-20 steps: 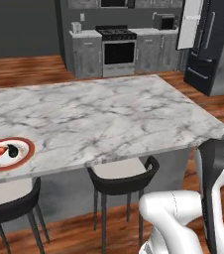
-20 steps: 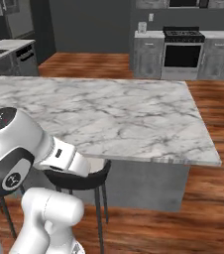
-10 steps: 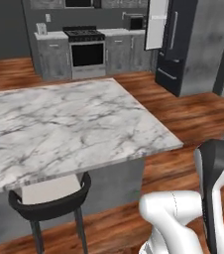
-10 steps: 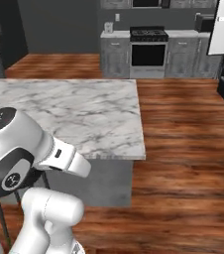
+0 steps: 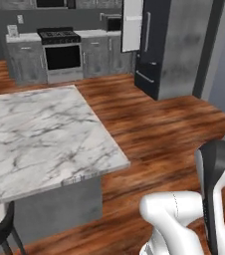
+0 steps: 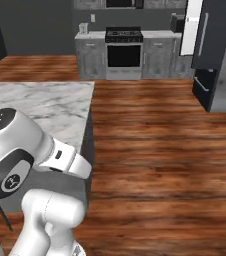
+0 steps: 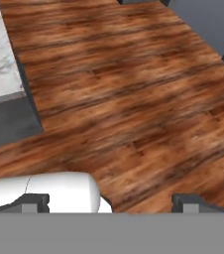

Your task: Take the cheese, fish, and eggplant from the fridge and place them on the plate on the dining counter to create an appetizer plate.

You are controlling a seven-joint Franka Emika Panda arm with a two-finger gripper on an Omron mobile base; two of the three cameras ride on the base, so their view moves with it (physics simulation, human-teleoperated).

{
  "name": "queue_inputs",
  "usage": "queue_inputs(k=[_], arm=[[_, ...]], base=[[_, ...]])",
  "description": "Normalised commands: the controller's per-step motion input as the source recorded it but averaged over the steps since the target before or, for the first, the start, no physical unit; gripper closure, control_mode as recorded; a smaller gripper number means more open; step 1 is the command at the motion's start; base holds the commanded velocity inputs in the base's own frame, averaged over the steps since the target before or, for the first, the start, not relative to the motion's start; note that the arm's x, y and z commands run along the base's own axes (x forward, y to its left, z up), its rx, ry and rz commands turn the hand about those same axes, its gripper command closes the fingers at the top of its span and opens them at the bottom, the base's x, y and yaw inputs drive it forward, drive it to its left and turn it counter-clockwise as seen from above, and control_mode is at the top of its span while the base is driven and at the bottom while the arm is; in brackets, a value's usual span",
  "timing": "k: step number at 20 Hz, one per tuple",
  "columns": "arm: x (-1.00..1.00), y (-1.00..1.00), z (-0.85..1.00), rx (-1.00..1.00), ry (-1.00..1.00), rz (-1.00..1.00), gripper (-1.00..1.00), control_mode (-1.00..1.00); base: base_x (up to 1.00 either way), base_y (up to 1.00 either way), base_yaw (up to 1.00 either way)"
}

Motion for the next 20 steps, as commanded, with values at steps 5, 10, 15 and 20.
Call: queue_inputs(k=[5,10,15,20], arm=[[0.00,0.00,0.00,0.00,0.00,0.00,-1.00,1.00],[0.00,0.00,0.00,0.00,0.00,0.00,-1.00,1.00],[0.00,0.00,0.00,0.00,0.00,0.00,-1.00,1.00],[0.00,0.00,0.00,0.00,0.00,0.00,-1.00,1.00]], base=[[0.78,-1.00,-0.02],[1.00,-1.00,0.01],[1.00,-0.56,0.15],[1.00,-0.04,0.32]])
